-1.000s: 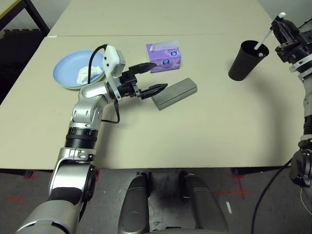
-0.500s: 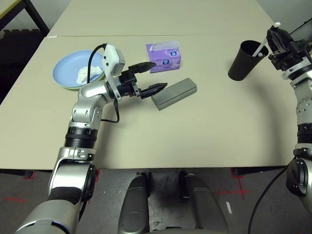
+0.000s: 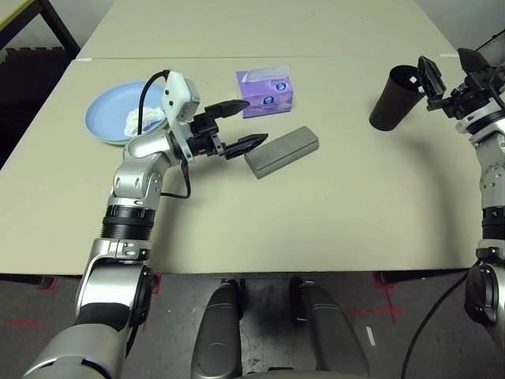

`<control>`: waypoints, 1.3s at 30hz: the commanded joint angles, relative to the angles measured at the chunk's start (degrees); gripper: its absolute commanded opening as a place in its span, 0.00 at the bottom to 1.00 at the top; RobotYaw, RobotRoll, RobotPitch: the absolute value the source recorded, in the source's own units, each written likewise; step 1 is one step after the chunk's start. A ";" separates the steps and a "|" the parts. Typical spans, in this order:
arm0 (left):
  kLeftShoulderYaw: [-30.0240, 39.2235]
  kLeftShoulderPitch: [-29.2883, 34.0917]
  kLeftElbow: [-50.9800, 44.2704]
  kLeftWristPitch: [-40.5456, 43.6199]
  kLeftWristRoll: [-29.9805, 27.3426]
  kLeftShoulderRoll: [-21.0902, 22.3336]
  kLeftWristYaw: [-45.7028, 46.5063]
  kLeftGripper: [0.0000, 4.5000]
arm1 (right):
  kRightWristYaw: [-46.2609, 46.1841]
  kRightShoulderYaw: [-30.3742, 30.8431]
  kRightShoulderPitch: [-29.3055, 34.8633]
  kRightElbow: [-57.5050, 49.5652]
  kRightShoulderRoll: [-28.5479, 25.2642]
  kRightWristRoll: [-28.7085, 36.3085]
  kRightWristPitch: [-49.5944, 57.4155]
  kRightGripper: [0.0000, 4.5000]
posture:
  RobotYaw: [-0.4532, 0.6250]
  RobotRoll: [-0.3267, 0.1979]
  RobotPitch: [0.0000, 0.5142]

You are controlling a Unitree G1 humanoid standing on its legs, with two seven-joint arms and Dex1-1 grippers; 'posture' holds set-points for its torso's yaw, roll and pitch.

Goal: Organize and tidy the items on the table.

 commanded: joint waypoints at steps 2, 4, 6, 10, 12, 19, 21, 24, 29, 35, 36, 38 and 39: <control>2.48 3.39 -3.42 0.75 -0.96 -0.65 4.93 1.00 | -0.65 -0.05 5.07 -6.24 3.33 2.42 1.81 1.00 | 0.50 0.62 0.39; 3.41 4.98 -4.99 0.82 -0.37 -0.87 8.38 1.00 | -1.35 0.21 8.04 -9.08 5.42 2.71 1.67 1.00 | 0.50 0.62 0.40; 4.96 6.54 -6.49 0.61 -0.12 -1.63 12.77 1.00 | -3.32 0.32 10.86 -11.24 7.76 2.00 0.88 1.00 | 0.51 0.62 0.40; 7.76 9.18 -9.01 -0.38 0.31 -3.28 20.49 1.00 | -9.53 -0.08 14.19 -12.35 11.92 -1.88 -3.72 1.00 | 0.52 0.62 0.39; 9.02 10.46 -10.11 -1.95 1.53 -4.07 24.91 1.00 | -14.12 -0.64 15.09 -11.99 13.70 -4.35 -5.91 1.00 | 0.53 0.62 0.39; 13.64 15.00 -10.23 -7.95 7.92 -5.16 41.32 1.00 | -17.80 -0.22 15.57 -7.13 13.45 -6.82 -7.11 1.00 | 0.54 0.62 0.38; 15.36 16.08 -9.38 -8.83 8.14 -4.79 44.06 1.00 | -15.71 0.26 14.96 -4.93 12.77 -6.30 -7.30 1.00 | 0.54 0.62 0.38; 17.50 17.52 -7.43 -10.70 9.33 -3.48 47.50 1.00 | -12.35 1.00 14.56 -1.88 12.07 -5.71 -8.21 1.00 | 0.54 0.62 0.37; 18.95 20.86 -5.81 -12.40 9.48 -1.52 48.03 1.00 | -10.30 0.09 14.70 0.08 11.77 -4.81 -9.37 1.00 | 0.55 0.62 0.37; 20.39 24.92 -5.06 -11.78 7.80 0.05 46.42 1.00 | -10.09 -1.04 15.55 -0.73 10.69 -3.70 -8.50 1.00 | 0.56 0.62 0.37; 20.48 25.02 -5.05 -11.73 7.64 0.29 46.28 1.00 | -9.97 -1.06 15.61 -0.88 10.46 -3.61 -8.47 1.00 | 0.56 0.62 0.37; 20.77 24.94 -4.74 -11.61 7.16 0.73 45.98 1.00 | -9.72 -1.24 15.71 -1.37 9.98 -3.24 -8.13 1.00 | 0.55 0.62 0.36; 20.82 24.84 -4.61 -11.56 6.95 0.90 45.90 1.00 | -9.61 -1.34 15.72 -1.52 9.76 -3.08 -8.04 1.00 | 0.55 0.62 0.36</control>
